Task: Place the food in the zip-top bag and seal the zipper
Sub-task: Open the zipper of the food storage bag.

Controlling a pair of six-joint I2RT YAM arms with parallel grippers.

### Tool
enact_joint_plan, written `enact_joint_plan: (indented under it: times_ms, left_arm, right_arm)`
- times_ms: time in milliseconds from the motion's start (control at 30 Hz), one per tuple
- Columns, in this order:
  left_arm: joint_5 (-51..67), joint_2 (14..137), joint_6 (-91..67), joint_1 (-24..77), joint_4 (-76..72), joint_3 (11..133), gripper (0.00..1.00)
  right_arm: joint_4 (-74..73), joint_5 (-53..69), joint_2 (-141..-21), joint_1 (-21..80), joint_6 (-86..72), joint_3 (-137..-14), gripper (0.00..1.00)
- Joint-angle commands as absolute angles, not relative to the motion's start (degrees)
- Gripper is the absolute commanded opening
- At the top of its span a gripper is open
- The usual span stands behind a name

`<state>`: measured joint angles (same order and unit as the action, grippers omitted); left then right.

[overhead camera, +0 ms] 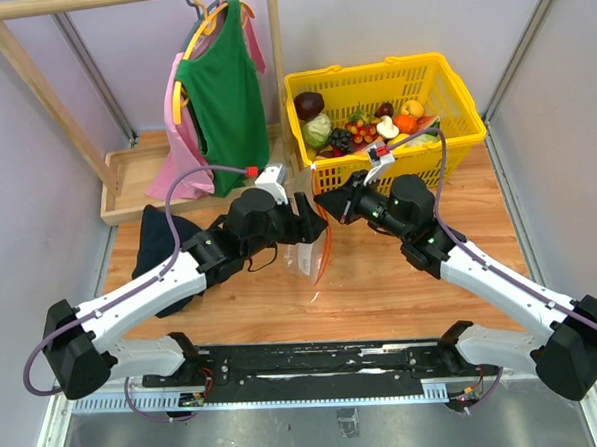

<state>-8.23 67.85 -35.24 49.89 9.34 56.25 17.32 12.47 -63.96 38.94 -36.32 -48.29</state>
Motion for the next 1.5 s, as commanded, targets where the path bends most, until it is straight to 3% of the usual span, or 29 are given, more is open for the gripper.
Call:
enact_joint_plan:
  times_ms: [0,400,733,833,900,1167,1467]
  left_arm:
    - [-9.27,69.22,-36.42,49.48,8.56,55.78,0.69]
    - [-14.19,70.78,-37.82,50.27,10.0,54.34,0.68]
    - [-24.45,68.82,-36.42,50.27,16.37,54.28,0.46]
    - [-24.84,68.23,-35.67,50.27,17.77,55.27,0.44]
    - [-23.09,67.57,-34.94,50.27,17.22,55.69,0.45]
    - [-18.13,66.87,-33.72,50.31,14.16,58.32,0.65]
    - [-16.0,69.96,-32.0,50.27,13.15,62.54,0.72]
  right_arm:
    - [19.87,12.98,-63.43,39.44,-37.09,-47.74,0.01]
    - [18.5,11.26,-63.68,39.46,-38.57,-47.69,0.01]
    - [15.69,9.12,-63.04,39.45,-37.73,-48.03,0.01]
    - [14.42,7.83,-63.36,39.46,-37.62,-48.44,0.01]
    - [13.44,6.9,-63.56,39.42,-37.64,-48.6,0.01]
    - [12.49,6.96,-64.65,39.78,-37.97,-49.43,0.01]
    - [11.33,6.47,-64.7,40.61,-36.72,-50.49,0.01]
